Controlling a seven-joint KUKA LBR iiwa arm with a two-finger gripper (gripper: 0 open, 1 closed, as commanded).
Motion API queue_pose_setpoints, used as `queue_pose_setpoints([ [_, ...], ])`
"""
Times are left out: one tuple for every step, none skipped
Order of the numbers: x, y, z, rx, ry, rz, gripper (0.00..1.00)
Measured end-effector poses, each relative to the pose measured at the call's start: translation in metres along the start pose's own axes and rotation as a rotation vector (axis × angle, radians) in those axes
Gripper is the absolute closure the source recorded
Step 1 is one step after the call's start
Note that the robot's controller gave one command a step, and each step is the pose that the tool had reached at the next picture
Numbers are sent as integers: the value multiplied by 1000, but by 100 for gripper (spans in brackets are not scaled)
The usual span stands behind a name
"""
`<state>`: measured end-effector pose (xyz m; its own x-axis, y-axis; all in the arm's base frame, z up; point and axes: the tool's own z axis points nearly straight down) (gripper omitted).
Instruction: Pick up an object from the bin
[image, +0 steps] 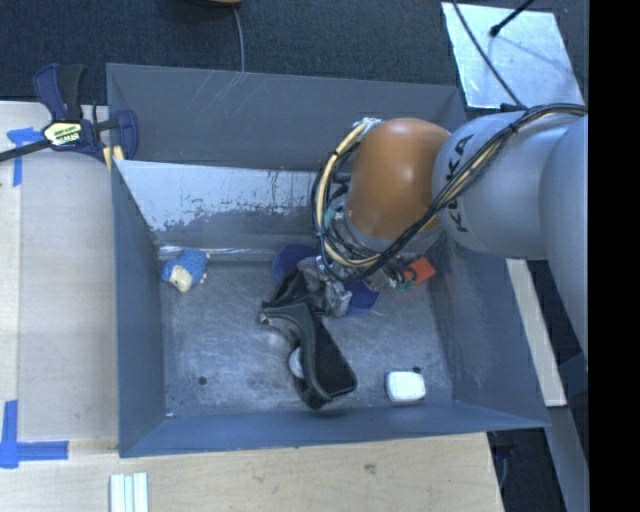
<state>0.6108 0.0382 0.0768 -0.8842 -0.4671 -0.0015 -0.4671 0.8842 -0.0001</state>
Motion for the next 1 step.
queue_pose_setpoints([
  [1, 0, 2, 0, 1, 0, 0],
])
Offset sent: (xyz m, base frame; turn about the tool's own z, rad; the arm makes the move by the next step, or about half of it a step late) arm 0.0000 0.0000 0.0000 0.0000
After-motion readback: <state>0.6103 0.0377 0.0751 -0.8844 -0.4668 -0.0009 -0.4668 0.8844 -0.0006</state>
